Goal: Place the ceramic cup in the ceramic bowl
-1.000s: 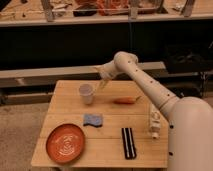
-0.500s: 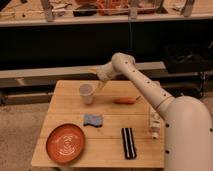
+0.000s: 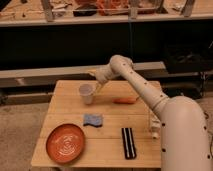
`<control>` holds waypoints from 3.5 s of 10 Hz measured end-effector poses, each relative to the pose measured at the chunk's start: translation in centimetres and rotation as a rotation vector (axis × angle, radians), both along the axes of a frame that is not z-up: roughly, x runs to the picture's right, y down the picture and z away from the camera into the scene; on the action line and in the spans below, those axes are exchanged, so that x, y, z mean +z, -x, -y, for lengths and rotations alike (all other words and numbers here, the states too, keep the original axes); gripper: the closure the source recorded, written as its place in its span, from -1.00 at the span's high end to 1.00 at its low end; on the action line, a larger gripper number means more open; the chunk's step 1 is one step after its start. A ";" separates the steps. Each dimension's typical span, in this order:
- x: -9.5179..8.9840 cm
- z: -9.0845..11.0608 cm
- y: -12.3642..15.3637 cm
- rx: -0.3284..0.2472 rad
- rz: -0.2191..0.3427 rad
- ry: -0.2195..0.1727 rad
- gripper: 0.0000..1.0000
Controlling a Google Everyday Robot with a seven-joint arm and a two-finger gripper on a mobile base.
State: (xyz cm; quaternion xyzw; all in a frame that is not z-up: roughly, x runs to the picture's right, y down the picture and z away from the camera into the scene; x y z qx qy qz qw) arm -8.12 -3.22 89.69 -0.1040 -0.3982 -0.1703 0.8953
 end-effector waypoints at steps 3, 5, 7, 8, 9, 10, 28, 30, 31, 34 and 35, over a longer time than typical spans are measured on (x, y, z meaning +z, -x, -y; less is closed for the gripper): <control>0.3 -0.5 0.0 -0.001 0.006 0.016 0.60; 0.5 -0.8 0.4 -0.003 0.011 0.031 0.60; 0.8 -1.2 0.6 -0.008 0.014 0.046 0.60; 0.9 -1.4 0.6 -0.012 0.015 0.056 0.60; 1.1 -1.7 0.6 -0.020 0.015 0.067 0.60; 1.3 -1.8 0.7 -0.028 0.017 0.072 0.60; 2.3 -5.7 2.6 -0.242 0.089 0.120 0.09; 2.2 -5.7 2.7 -0.262 0.097 0.116 -0.25; 1.9 -5.7 2.9 -0.283 0.109 0.107 -0.51; 1.1 -5.5 2.6 -0.315 0.129 0.084 -0.98; 1.0 -5.6 2.4 -0.323 0.133 0.081 -0.99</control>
